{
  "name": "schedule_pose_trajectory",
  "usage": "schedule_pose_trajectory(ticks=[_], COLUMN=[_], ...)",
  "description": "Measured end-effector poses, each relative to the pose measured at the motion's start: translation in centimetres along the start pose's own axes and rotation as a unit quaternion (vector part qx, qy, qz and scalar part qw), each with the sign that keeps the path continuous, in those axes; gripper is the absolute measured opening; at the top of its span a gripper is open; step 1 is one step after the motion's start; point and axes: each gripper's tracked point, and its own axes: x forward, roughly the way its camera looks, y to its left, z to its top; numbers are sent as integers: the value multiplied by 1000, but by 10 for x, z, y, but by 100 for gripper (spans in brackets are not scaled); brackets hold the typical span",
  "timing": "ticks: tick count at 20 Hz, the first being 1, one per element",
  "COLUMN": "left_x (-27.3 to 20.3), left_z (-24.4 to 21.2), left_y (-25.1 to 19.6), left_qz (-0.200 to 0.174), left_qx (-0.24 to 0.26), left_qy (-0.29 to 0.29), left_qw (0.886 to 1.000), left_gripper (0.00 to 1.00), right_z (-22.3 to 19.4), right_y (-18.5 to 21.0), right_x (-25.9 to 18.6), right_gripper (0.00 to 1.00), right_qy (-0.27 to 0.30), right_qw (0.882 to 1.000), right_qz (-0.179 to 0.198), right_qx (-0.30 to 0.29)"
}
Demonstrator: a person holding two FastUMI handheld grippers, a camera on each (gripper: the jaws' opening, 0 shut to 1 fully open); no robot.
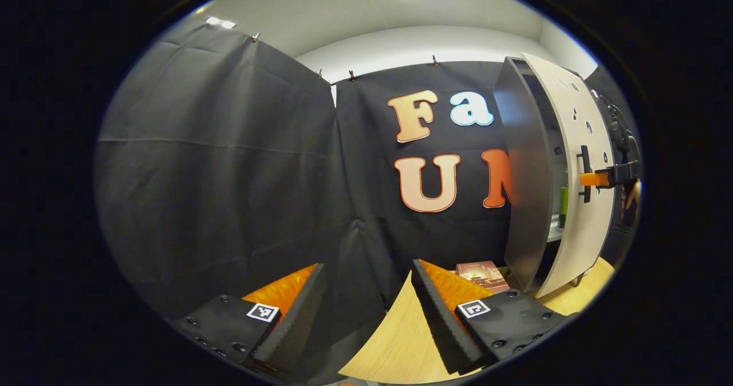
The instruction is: Open the cabinet door with the right hand, grasp the bottle in the cabinet with the left hand and place it on the coaster, then close the cabinet door with the right hand.
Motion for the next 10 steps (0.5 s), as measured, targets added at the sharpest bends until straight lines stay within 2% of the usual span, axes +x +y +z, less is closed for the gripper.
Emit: schedule_pose_trajectory(ticks=[7,10], left_x=[-3,-15], left_z=[10,14], left_y=[-17,-34], left_qz=[-9,-15], left_qx=[4,-1], left_qy=[-11,-15], left_qw=[1000,1000], left_gripper=[98,98], right_z=[-10,-10], right_y=[-31,-44], right_x=[-87,-111], right_gripper=[21,20], right_qy=[4,-3], right_qw=[1000,1000], right_qz=[17,4], right_qx=[15,8])
